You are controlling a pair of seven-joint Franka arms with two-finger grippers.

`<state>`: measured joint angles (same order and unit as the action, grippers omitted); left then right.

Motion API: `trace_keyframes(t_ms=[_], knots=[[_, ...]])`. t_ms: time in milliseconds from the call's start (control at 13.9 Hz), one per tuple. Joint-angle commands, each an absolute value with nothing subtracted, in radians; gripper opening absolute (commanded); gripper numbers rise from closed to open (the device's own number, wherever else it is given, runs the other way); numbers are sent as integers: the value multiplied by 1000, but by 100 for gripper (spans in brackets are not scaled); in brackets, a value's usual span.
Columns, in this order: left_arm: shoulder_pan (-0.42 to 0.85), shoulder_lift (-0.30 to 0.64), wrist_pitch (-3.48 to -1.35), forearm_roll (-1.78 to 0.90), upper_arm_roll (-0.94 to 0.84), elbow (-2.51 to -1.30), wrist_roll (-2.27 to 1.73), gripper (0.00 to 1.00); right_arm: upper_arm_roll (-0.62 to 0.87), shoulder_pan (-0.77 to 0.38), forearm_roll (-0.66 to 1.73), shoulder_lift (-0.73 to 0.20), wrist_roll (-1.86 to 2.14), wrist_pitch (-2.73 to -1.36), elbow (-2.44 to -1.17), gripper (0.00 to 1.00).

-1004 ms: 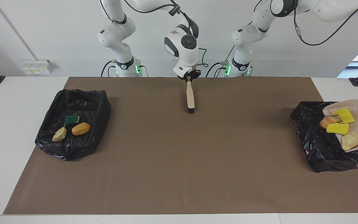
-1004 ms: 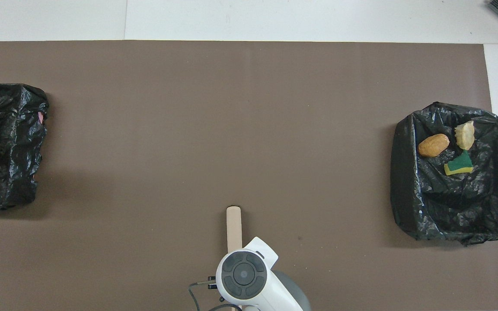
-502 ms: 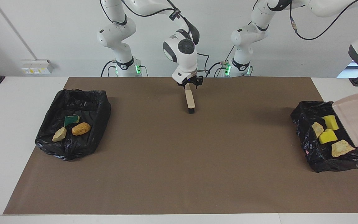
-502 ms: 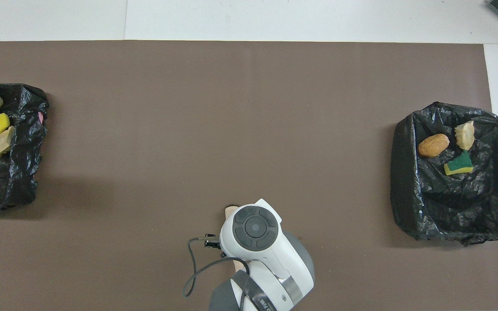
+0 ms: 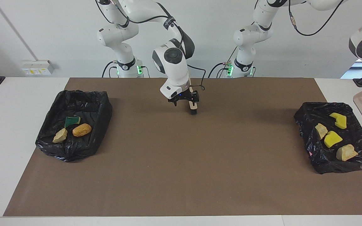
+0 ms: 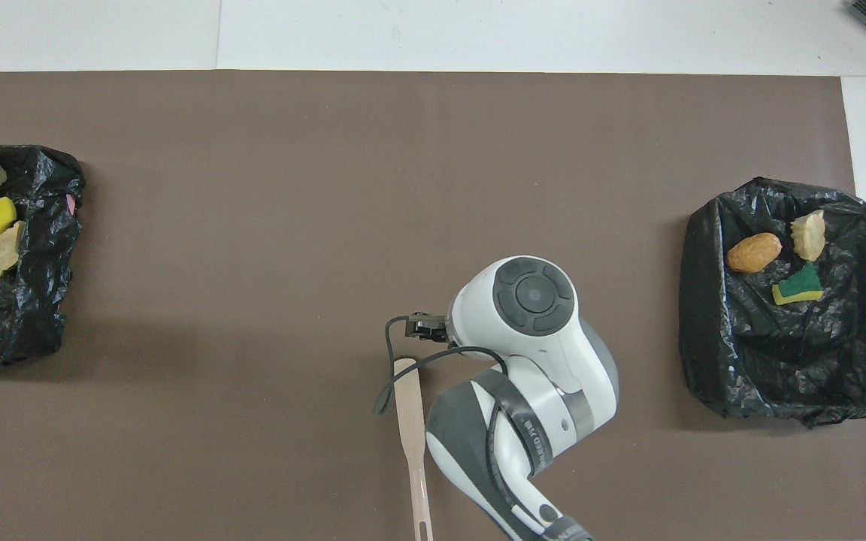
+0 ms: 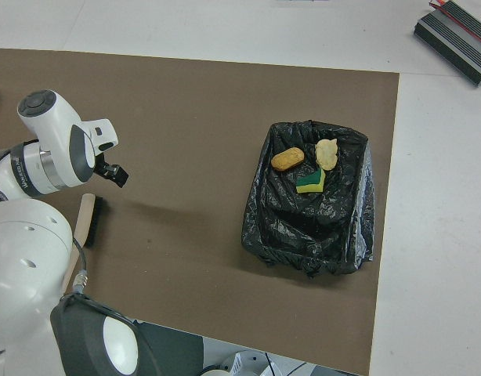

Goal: Sweep and dump trash in bin

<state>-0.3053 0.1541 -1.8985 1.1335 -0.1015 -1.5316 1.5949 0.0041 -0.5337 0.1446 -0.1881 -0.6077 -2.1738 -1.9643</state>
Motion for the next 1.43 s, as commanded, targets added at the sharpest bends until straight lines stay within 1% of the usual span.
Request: trace_keyframes(t_ms=[0,359,502,646,861,1148,1363], knots=[[-273,138,-1798,958,-104,-1500,1623,0,15,-413,69,-179,-551,-2174,-1936,100],[-273,112,-1750,671,-135,-1511,1598,0,14,-186,63,-132,-301,-2122,-1916,100],[-273,80,-1749,556,-135,-1560,1568,0,11,-125,61,-120,-265,-2070,-1902,100],[-250,58,-1737,517,-140,-1604,1462,0,11,-66,57,-85,-253,-2033,-1898,100],[-189,57,-1713,430,-140,-1634,1248,0,12,-35,-15,-23,-186,-1878,-1843,100],[-134,60,-1698,303,-140,-1657,950,0,11,-11,-11,72,-163,-1657,-1744,100],[-31,70,-1698,282,-140,-1696,717,0,9,-11,-8,141,-161,-1562,-1726,100]])
